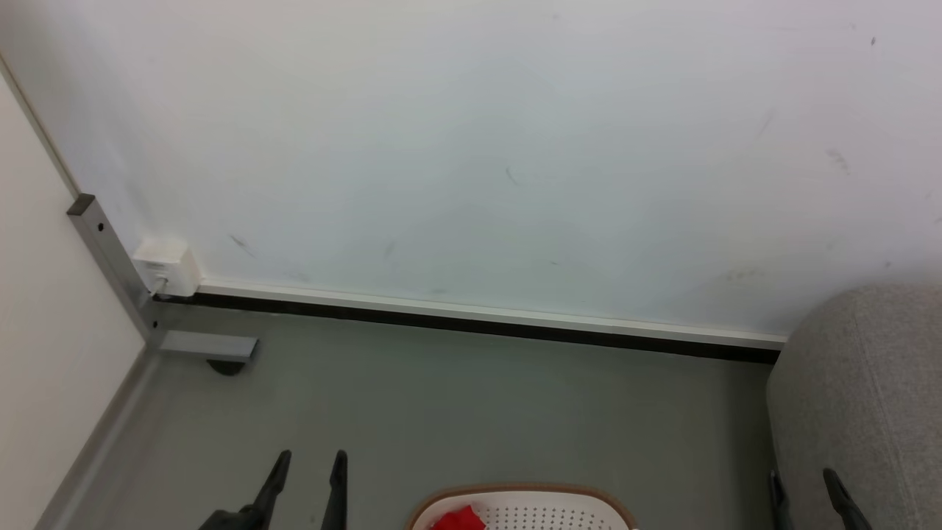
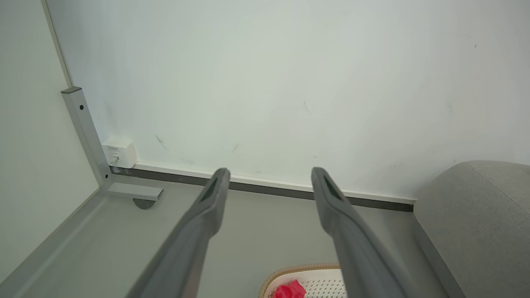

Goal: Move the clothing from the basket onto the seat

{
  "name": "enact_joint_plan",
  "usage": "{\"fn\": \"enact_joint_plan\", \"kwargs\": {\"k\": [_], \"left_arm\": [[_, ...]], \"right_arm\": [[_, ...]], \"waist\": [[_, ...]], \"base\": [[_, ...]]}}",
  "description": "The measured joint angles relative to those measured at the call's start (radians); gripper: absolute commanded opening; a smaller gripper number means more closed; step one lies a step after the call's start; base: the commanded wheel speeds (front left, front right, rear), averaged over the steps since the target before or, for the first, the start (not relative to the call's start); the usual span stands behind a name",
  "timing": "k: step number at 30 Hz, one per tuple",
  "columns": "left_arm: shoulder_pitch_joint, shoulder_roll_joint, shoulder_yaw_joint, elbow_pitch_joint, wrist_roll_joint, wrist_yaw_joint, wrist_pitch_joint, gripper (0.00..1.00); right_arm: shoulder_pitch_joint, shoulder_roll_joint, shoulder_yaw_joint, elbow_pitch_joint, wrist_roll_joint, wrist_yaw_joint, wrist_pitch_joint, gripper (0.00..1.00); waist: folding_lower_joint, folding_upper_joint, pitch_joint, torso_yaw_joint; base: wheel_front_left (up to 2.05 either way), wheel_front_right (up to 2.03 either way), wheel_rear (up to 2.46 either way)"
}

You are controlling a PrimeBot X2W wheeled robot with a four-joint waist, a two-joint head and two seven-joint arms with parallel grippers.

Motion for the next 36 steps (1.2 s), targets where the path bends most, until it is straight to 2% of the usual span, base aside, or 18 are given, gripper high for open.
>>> {"fn": "enact_joint_plan", "kwargs": {"k": [10, 19, 31, 36], "left_arm": [[-0.001, -0.017, -0.007, 0.029, 0.029, -0.064, 0.000, 1.00], [-0.124, -0.027, -0.145, 0.244, 0.052, -0.121, 0.024, 1.00], [-0.304, -0.034, -0.260, 0.498, 0.021, -0.140, 0.143, 1.00], [-0.372, -0.012, -0.312, 0.593, 0.030, -0.144, 0.200, 1.00]], "right_arm": [[-0.004, 0.003, 0.021, -0.051, 0.007, 0.000, 0.000, 1.00], [-0.047, 0.004, 0.031, -0.157, 0.004, 0.000, 0.000, 1.00], [-0.137, 0.004, 0.046, -0.288, 0.013, 0.000, 0.000, 1.00], [-0.171, 0.004, 0.046, -0.332, 0.042, 0.000, 0.000, 1.00]], "waist": [[0.0000, 0.0000, 0.011, -0.064], [0.0001, 0.0000, 0.043, -0.180], [0.0002, 0.0000, 0.172, -0.358], [0.0002, 0.0000, 0.255, -0.417]], "base": [[0.00, 0.00, 0.00], [0.00, 0.00, 0.00], [0.00, 0.00, 0.00], [0.00, 0.00, 0.00]]}}
